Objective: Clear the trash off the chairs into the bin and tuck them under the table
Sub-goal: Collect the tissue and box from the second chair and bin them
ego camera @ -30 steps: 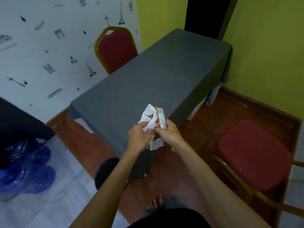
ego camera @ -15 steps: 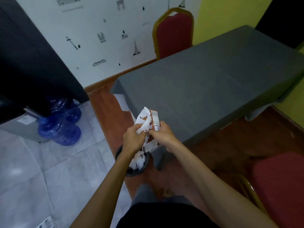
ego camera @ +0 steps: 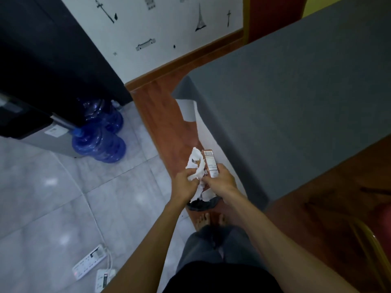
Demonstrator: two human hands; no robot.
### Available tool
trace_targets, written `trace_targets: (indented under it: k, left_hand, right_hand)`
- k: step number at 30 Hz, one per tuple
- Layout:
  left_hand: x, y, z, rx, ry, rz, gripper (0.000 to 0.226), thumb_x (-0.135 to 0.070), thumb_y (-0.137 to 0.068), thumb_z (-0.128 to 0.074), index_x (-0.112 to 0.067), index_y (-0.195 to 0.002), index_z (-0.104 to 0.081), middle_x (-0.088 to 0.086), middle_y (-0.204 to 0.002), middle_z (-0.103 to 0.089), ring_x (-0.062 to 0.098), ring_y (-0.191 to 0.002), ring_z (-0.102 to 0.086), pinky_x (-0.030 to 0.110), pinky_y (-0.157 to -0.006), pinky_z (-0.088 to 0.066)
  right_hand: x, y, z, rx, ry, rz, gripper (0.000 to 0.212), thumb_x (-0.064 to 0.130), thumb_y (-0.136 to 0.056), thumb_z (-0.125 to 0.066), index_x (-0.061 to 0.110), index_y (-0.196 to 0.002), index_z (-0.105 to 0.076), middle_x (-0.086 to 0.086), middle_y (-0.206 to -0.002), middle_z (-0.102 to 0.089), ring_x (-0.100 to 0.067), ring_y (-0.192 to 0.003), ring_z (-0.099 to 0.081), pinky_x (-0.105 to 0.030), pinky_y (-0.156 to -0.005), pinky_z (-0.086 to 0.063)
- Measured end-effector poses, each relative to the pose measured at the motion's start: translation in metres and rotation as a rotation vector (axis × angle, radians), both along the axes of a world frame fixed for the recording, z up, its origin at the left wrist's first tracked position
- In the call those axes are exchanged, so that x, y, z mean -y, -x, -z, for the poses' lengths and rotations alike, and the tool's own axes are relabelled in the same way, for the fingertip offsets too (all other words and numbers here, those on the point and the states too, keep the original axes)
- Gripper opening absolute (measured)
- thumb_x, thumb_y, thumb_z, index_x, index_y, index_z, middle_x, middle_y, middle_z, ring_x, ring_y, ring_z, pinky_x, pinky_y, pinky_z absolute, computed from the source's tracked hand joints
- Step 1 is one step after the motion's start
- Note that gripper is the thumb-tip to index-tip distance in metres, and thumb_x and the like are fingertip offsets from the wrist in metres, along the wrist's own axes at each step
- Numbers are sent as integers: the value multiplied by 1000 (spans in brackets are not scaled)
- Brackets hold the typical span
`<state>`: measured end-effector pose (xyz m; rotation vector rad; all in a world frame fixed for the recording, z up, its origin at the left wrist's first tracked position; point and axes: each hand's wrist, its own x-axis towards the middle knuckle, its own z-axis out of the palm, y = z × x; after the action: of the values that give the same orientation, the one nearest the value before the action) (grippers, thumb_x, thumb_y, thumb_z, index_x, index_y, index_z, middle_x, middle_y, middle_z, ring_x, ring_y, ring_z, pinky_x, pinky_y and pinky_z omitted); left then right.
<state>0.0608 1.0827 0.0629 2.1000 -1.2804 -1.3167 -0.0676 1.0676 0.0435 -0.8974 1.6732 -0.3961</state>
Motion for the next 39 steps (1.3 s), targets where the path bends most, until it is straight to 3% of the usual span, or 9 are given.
trace_targets:
  k: [4, 11, 14, 18, 22, 25, 29, 34, 39]
  left_hand:
    - [8, -18, 55, 64, -94, 23, 31, -15, -93, -62, -16, -122, -71, 4, -127, -70, 27, -114, -63, 24, -91, -46]
    - [28, -19, 202, 117, -193, 94, 30, -11, -94, -60, -9, -122, -70, 9, -128, -69, 27, -113, -64, 28, -96, -47]
    - [32, -18, 270, 91, -260, 128, 31, -9, -94, -59, -7, -123, -69, 12, -126, -70, 29, -113, -64, 25, -90, -45]
    - [35, -18, 340, 106, -339, 207, 49, -3, -93, -54, -1, -142, -49, 19, -144, -53, 34, -134, -47, 29, -105, -36]
    - [38, -19, 372, 126, -336, 237, 59, -2, -90, -59, -2, -147, -43, 22, -140, -56, 36, -125, -55, 25, -89, -41]
    - [33, -22, 365, 150, -328, 223, 54, -10, -89, -61, -5, -142, -50, 19, -132, -63, 35, -120, -59, 28, -88, -44]
    - [26, -27, 311, 160, -254, 226, 41, -11, -89, -63, -4, -130, -62, 13, -131, -66, 31, -119, -61, 25, -93, -43]
    - [14, -34, 217, 207, -161, 285, 43, -11, -82, -61, -13, -124, -69, 8, -124, -72, 28, -110, -67, 32, -94, -52]
    - [7, -20, 95, 170, -27, 315, 45, -12, -84, -63, -13, -129, -67, 7, -127, -70, 25, -117, -65, 23, -94, -47]
  right_hand:
    - [0, -23, 57, -85, -82, -31, 47, 27, -92, -74, 18, -135, -58, -5, -129, -68, -25, -113, -68, -33, -89, -56]
    - [10, -39, 215, -162, -176, -55, 58, 38, -89, -75, 22, -139, -52, -5, -127, -69, -26, -111, -68, -40, -93, -60]
    - [13, -36, 275, -162, -189, -65, 58, 33, -89, -76, 18, -140, -51, -8, -125, -68, -28, -111, -67, -35, -85, -57]
    - [11, -27, 344, -177, -209, -109, 57, 23, -92, -72, 18, -143, -49, -4, -129, -66, -26, -118, -63, -29, -89, -47]
    - [13, -24, 375, -206, -181, -112, 51, 22, -98, -62, 17, -147, -48, -6, -134, -65, -25, -120, -60, -27, -92, -45]
    - [10, -30, 367, -214, -181, -103, 43, 21, -100, -58, 18, -143, -53, -9, -131, -67, -25, -115, -64, -26, -86, -46]
    - [4, -36, 316, -187, -155, -115, 43, 14, -100, -57, 20, -143, -56, -13, -138, -62, -32, -125, -59, -33, -101, -48]
    - [-6, -34, 216, -181, -109, -114, 43, 16, -100, -57, 18, -143, -57, -13, -141, -61, -30, -125, -60, -29, -99, -46]
    - [-18, -19, 98, -167, -23, -111, 38, 13, -99, -58, 15, -137, -62, -7, -135, -67, -26, -123, -63, -23, -94, -45]
